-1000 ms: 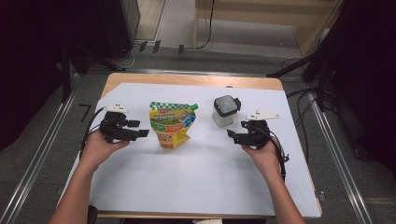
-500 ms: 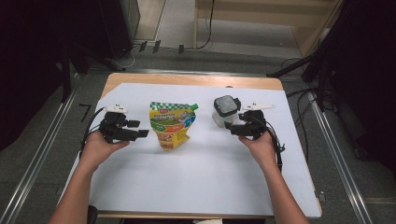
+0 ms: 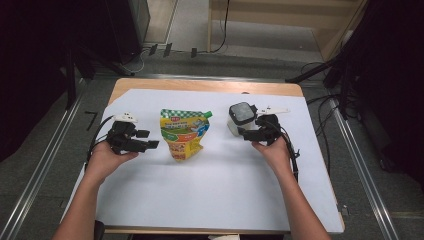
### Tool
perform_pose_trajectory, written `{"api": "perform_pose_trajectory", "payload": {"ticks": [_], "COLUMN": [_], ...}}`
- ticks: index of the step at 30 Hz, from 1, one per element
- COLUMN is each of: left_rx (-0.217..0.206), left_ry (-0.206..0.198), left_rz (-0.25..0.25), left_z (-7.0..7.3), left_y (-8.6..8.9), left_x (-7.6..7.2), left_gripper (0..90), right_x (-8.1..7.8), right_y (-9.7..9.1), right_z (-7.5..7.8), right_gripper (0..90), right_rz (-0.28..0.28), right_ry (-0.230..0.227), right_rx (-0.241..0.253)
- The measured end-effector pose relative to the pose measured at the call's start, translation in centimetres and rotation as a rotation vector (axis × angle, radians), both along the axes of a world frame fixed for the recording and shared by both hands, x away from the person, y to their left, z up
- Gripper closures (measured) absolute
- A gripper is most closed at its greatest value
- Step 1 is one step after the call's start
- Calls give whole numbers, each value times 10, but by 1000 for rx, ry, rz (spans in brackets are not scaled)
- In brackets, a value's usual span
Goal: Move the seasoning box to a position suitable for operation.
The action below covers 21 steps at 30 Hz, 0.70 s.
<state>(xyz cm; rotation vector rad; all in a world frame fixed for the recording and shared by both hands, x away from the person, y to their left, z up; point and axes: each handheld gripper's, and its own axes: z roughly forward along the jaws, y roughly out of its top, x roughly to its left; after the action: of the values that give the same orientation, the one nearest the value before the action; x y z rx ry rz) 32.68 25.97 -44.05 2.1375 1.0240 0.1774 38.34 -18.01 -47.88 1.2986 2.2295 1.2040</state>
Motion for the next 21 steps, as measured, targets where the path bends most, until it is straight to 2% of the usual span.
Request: {"api": "perform_pose_trajectory", "payload": {"ticks": [5,7,9,12,16,21], "left_rx": [6,7,6,10,4,4], "left_ry": [1,2,2,4,4,4], "left_rz": [-10,-13,-13,-20,-23,-31], "left_z": [-1,-1,-1,-2,-2,-2], "left_y": [-2,-3,-3,-3,-3,-5], "left_x": [1,1,0,0,-1,-1], "left_gripper": [376,376,375,375,376,375], "right_x": [12,13,16,20,24,32], "right_y": [3,5,12,14,21,27], "right_z": [-7,-7,-8,-11,-14,-19], "right_gripper": [174,169,153,142,133,130], "right_rz": [-8,-8,-23,-34,-54,-81], "right_ry": [1,-5,-32,-37,-47,-56], "right_rx": [25,20,9,27,8,12]}}
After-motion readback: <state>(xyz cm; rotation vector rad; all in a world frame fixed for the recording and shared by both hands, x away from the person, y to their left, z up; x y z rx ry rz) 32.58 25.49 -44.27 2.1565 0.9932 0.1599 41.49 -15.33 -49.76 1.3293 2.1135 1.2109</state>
